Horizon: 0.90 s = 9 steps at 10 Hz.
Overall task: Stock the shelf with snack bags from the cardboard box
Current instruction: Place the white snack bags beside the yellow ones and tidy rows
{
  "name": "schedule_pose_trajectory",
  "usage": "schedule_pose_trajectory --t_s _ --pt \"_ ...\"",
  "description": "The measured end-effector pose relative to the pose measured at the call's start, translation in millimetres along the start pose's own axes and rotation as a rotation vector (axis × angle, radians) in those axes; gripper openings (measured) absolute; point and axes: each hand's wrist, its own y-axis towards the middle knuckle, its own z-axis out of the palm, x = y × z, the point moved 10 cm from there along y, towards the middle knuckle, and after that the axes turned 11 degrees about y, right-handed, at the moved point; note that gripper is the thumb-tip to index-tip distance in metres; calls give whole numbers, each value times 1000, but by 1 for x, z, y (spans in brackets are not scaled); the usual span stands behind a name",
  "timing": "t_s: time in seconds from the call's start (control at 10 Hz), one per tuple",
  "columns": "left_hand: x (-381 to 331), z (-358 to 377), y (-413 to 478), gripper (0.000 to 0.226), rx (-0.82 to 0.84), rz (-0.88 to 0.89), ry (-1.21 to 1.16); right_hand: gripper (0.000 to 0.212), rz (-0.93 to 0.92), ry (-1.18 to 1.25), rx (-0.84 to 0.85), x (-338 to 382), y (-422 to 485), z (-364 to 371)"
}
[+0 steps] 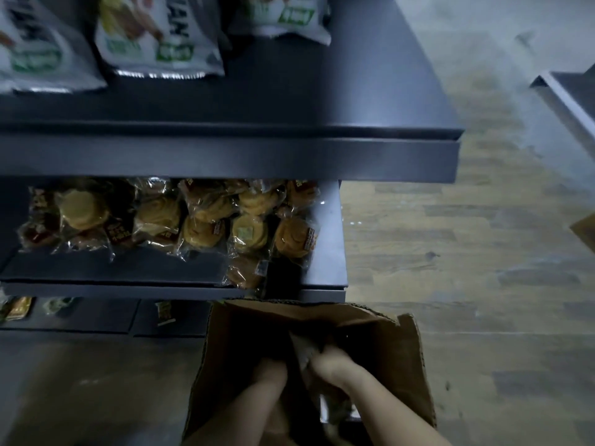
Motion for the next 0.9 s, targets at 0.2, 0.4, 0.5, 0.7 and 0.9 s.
schedule_pose_trajectory --t_s 0.2,0.4,0.5,0.7,0.9 --pt "-11 -26 -49 39 28 62 -515 78 -21 102 79 14 -44 -29" --pt "-18 -57 -111 38 52 121 -699 72 -59 171 169 34 -85 -35" --pt "-23 -75 -134 51 95 172 -770 73 -75 150 195 45 -104 -42" --pt "-38 -103 -188 68 257 278 -852 76 -142 212 193 68 -145 -60" --pt "-42 -136 -229 71 270 379 -830 57 -153 199 231 87 -178 -70"
